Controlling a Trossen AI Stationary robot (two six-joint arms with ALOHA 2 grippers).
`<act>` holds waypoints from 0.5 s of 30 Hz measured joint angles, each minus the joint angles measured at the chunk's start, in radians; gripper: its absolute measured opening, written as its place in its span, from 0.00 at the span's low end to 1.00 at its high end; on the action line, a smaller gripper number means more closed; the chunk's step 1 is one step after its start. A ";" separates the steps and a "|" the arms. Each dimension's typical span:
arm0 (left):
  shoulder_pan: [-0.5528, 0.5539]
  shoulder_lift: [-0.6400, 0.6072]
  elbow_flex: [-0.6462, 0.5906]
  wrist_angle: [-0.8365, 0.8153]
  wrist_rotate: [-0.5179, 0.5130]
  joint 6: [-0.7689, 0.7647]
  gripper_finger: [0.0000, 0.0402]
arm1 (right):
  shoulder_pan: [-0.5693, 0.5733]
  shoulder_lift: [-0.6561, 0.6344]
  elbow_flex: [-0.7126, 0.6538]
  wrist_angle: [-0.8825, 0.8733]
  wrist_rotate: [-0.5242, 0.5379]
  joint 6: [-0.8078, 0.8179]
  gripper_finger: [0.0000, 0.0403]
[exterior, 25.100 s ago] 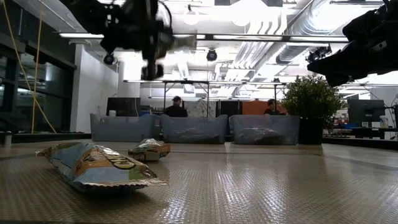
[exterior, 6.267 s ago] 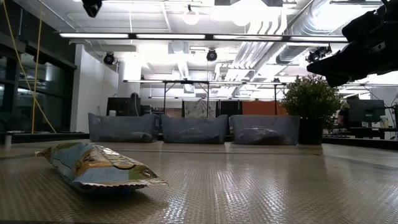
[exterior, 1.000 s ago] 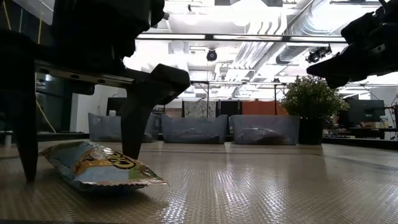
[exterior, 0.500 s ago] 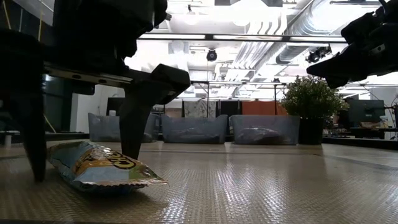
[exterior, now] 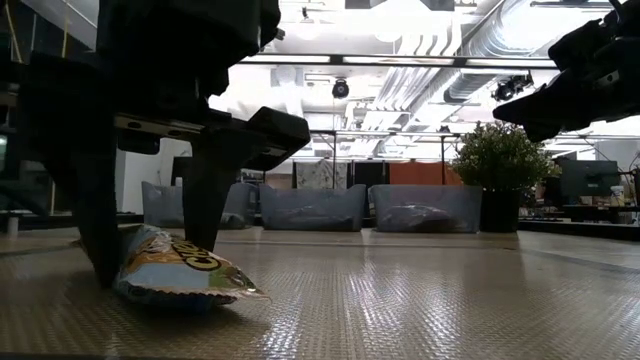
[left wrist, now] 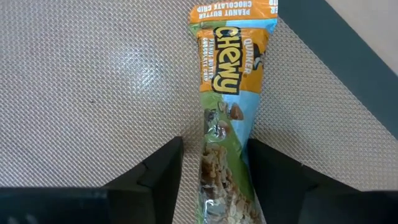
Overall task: Pick and place Granola Bars by type
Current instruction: Put the orange granola bar into the left black bin
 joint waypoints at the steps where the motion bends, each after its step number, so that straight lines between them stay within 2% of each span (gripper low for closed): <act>1: 0.000 0.000 0.000 0.001 0.000 -0.006 0.42 | 0.000 0.000 0.000 0.000 0.000 0.000 0.01; 15: 0.000 0.000 -0.001 0.008 0.006 -0.035 0.30 | 0.000 0.000 0.000 0.000 0.000 0.000 0.01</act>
